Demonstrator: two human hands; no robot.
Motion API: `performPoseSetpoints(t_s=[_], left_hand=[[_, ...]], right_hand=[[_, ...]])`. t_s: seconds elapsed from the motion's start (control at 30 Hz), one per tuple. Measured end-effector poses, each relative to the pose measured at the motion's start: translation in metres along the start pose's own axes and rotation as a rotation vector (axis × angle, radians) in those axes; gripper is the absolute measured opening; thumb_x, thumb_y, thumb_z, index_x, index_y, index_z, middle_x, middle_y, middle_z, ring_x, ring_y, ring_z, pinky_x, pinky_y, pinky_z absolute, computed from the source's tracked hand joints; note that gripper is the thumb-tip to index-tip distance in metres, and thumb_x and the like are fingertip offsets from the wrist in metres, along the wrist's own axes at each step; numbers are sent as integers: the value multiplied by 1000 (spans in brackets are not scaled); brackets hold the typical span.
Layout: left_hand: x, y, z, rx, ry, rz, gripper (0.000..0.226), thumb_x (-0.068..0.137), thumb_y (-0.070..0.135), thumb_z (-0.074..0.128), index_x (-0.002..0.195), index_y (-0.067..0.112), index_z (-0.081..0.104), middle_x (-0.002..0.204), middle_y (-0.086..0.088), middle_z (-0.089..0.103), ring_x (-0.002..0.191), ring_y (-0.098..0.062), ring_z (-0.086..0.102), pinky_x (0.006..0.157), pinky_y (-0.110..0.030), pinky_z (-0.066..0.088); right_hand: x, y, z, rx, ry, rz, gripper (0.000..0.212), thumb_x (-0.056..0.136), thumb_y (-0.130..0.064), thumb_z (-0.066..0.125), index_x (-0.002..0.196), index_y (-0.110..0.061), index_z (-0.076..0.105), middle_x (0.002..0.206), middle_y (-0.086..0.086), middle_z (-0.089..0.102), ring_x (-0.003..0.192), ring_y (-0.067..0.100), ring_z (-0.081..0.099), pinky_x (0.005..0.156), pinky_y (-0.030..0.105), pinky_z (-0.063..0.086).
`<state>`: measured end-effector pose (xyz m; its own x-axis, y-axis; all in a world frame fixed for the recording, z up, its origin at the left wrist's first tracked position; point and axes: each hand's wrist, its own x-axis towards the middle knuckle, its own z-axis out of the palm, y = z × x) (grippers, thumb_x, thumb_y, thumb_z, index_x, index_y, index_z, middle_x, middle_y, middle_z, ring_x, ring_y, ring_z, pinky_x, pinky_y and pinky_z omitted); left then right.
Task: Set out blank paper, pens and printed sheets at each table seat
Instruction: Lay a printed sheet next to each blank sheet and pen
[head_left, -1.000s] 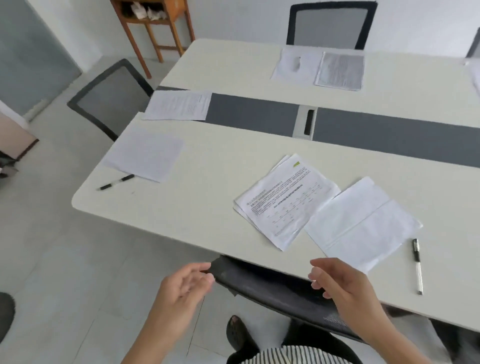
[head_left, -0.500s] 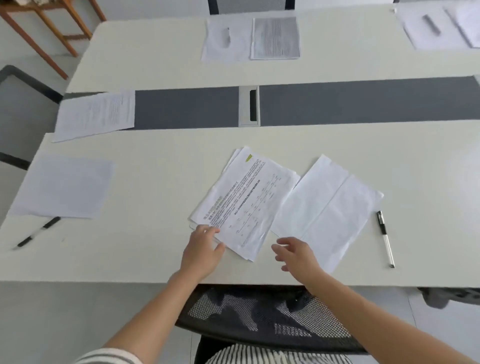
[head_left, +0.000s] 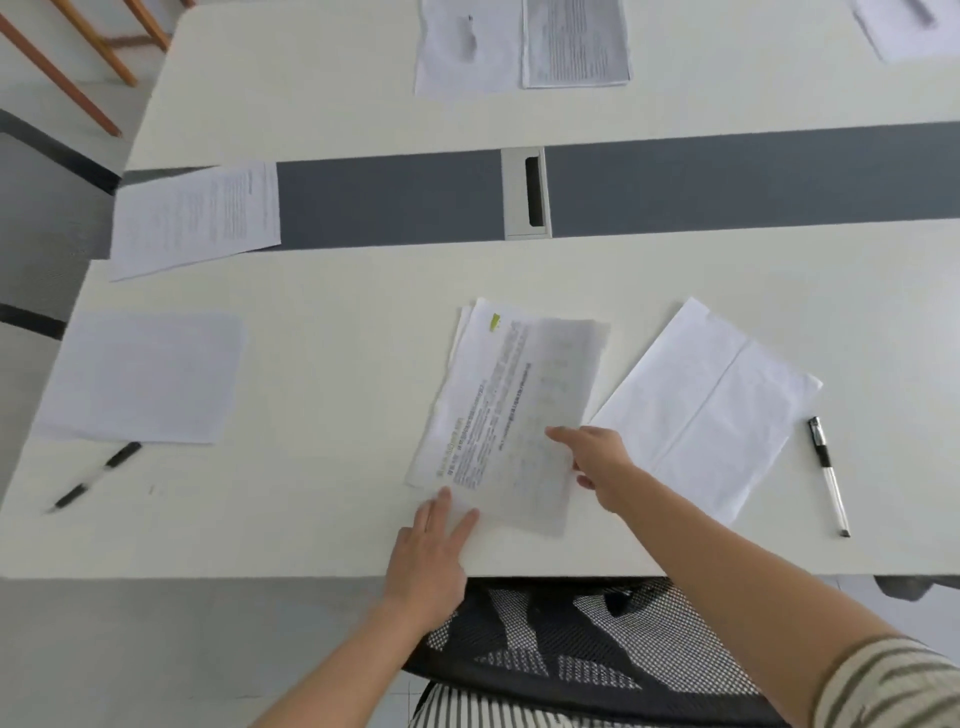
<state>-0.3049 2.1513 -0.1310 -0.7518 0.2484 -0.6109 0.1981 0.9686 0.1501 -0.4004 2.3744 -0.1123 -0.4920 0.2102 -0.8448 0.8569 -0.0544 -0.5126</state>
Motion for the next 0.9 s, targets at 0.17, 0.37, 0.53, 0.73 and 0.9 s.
performPoseSetpoints(t_s=[0.17,0.37,0.53,0.73,0.9], left_hand=[[-5,-19,-8,-137,-4,103,62,92,25,47,149,30,24,162,3,9,146,-19,14,117,-37,22],[13,-54,-108,-1125,402,-173,91,79,22,78,150,24,21,148,3,35,131,-16,41,109,-36,35],[5,-61,-204,-1397,439,170,61,61,15,86,113,29,57,114,9,69,111,-11,63,92,-32,50],[5,-51,-190,-1331,490,152,33,76,-4,74,95,23,68,94,9,76,92,-9,71,82,-29,55],[8,-43,-163,-1218,463,73,33,85,-1,64,92,31,66,98,6,72,95,-14,69,85,-35,55]], right_hand=[[-2,-31,19,-5,20,-82,21,90,-6,61,111,-2,61,104,12,67,87,29,65,68,33,53],[-57,-55,17,-176,-109,-495,18,95,-14,58,102,-1,68,106,14,72,95,32,69,87,48,57],[-93,-64,6,-176,-165,-734,19,94,-18,63,99,0,69,105,22,70,100,37,65,89,54,53],[-83,-55,5,-114,-180,-735,28,83,-4,74,101,-24,70,106,-1,75,100,14,71,88,34,57],[-69,-42,10,-152,-117,-634,20,84,-6,72,98,-19,68,98,-3,73,99,20,70,87,34,57]])
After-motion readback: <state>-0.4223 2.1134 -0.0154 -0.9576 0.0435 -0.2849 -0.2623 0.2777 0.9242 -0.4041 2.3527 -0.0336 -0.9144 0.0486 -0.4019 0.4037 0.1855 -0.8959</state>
